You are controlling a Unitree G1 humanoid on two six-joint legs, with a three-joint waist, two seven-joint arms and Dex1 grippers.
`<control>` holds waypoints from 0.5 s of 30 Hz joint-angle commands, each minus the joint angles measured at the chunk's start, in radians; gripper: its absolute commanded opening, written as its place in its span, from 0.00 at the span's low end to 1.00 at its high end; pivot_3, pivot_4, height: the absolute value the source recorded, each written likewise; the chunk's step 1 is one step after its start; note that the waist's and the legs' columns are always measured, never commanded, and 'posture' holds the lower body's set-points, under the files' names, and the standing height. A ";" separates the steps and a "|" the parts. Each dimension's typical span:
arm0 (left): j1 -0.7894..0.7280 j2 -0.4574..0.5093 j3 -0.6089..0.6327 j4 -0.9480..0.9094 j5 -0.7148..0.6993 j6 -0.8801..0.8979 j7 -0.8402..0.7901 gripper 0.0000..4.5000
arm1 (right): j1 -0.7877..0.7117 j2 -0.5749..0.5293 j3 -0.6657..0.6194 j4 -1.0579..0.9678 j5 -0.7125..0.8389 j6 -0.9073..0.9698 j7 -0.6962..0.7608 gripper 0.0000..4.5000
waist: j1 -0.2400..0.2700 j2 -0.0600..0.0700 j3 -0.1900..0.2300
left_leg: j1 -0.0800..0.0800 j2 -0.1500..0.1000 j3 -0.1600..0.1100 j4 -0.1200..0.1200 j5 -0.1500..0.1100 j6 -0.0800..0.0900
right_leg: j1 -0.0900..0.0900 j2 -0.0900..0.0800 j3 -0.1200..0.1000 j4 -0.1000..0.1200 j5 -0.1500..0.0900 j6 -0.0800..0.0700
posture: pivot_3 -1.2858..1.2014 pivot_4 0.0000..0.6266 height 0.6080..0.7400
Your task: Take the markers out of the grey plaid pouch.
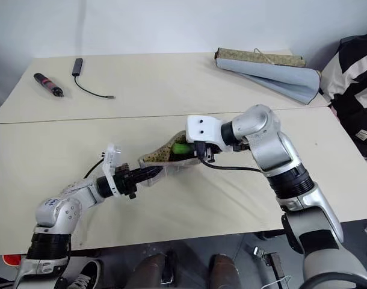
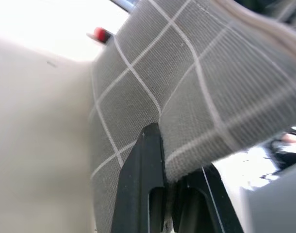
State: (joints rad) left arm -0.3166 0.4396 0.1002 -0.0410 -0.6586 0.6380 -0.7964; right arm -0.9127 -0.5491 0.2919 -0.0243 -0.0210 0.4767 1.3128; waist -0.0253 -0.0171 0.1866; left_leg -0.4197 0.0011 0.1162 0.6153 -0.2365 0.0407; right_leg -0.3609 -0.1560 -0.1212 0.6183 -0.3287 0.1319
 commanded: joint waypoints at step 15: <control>-0.078 0.089 0.116 0.088 0.193 -0.314 0.085 0.00 | -0.019 -0.067 -0.274 -0.097 0.338 0.214 -0.156 0.23 | 0.004 0.000 0.000 | -0.001 -0.003 -0.001 0.000 0.000 0.003 | 0.000 -0.008 -0.010 0.000 0.000 0.001 | 0.52 0.24 1.00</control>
State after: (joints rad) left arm -0.3800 0.5109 0.1801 0.0496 -0.4933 0.3769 -0.7375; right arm -0.9319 -0.5811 0.0358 -0.1107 0.3211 0.7196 1.1648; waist -0.0215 -0.0174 0.1868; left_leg -0.4214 -0.0023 0.1155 0.6153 -0.2365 0.0445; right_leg -0.3607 -0.1641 -0.1320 0.6184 -0.3282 0.1325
